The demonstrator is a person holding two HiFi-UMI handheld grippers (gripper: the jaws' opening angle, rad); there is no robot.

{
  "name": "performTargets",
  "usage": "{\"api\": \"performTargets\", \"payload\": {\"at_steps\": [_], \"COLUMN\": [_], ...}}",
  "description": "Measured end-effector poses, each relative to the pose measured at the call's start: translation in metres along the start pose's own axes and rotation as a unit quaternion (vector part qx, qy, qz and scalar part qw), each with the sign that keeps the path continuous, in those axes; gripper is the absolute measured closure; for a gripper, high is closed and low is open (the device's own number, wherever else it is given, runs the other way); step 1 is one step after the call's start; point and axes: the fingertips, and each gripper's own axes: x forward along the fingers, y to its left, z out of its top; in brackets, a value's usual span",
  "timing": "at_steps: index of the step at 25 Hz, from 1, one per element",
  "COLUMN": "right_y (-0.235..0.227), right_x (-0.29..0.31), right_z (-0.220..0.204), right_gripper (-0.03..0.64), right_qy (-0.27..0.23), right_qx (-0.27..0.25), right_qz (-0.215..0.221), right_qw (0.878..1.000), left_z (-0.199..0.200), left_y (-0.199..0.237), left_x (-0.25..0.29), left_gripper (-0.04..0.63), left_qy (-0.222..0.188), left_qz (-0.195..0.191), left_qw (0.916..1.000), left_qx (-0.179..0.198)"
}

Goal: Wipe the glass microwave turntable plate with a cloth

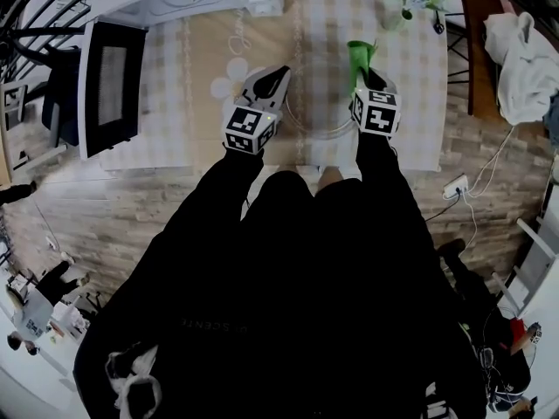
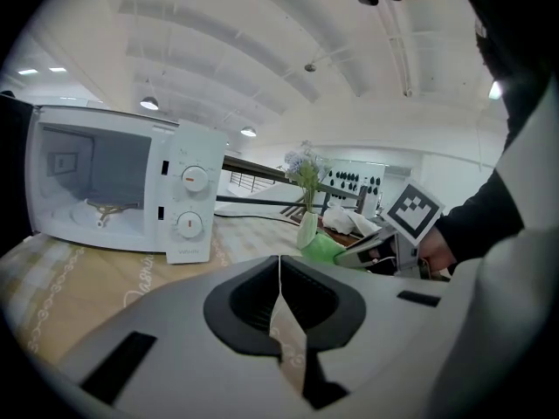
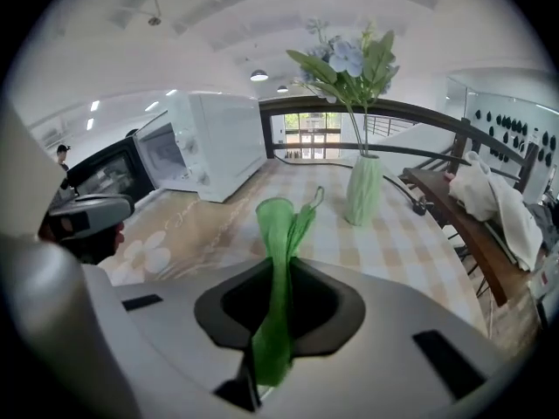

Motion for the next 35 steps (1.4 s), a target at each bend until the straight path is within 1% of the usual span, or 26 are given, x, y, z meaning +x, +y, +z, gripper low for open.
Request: {"api": "performTargets", "payload": {"at_steps": [3, 9, 15, 20, 26, 30, 33, 35], "right_y": [0.027, 0.09, 0.147, 0.184, 0.202, 0.202, 0.202, 0.203], "right_x": [-0.004, -0.006, 0.006, 0.018, 0.04, 0.053, 0.057, 0.055], "right_z": [0.013, 0.026, 0.02, 0.008, -0.015, -0.032, -0.033, -0.033], "right_gripper": [0.565, 0.565, 0.565, 0.565, 0.565, 0.563, 0.563, 0.563], "right_qy": [-0.015, -0.029, -0.014, 0.002, 0.038, 0.058, 0.056, 0.06], "right_qx": [0.007, 0.007, -0.011, -0.031, -0.036, -0.066, -0.089, -0.095], "right_qz": [0.023, 0.076, 0.118, 0.143, 0.153, 0.149, 0.148, 0.15], "right_qw": [1.0, 0.997, 0.993, 0.989, 0.987, 0.985, 0.983, 0.982], "left_z": [0.001, -0.006, -0.011, -0.016, -0.019, -0.025, -0.028, -0.03], "left_y": [0.008, 0.027, 0.044, 0.056, 0.056, 0.055, 0.056, 0.055], "left_x": [-0.005, -0.022, -0.038, -0.049, -0.056, -0.06, -0.06, -0.06], "left_gripper": [0.572, 0.572, 0.572, 0.572, 0.572, 0.572, 0.572, 0.572], "left_qy": [-0.004, -0.001, 0.001, 0.006, 0.013, 0.017, 0.018, 0.021], "left_qz": [0.005, 0.018, 0.027, 0.032, 0.028, 0.029, 0.031, 0.034], "left_qw": [1.0, 0.9998, 0.9996, 0.9994, 0.9995, 0.9994, 0.9993, 0.9991], "left_qx": [0.002, -0.002, -0.007, -0.009, -0.008, -0.011, -0.013, -0.015]}}
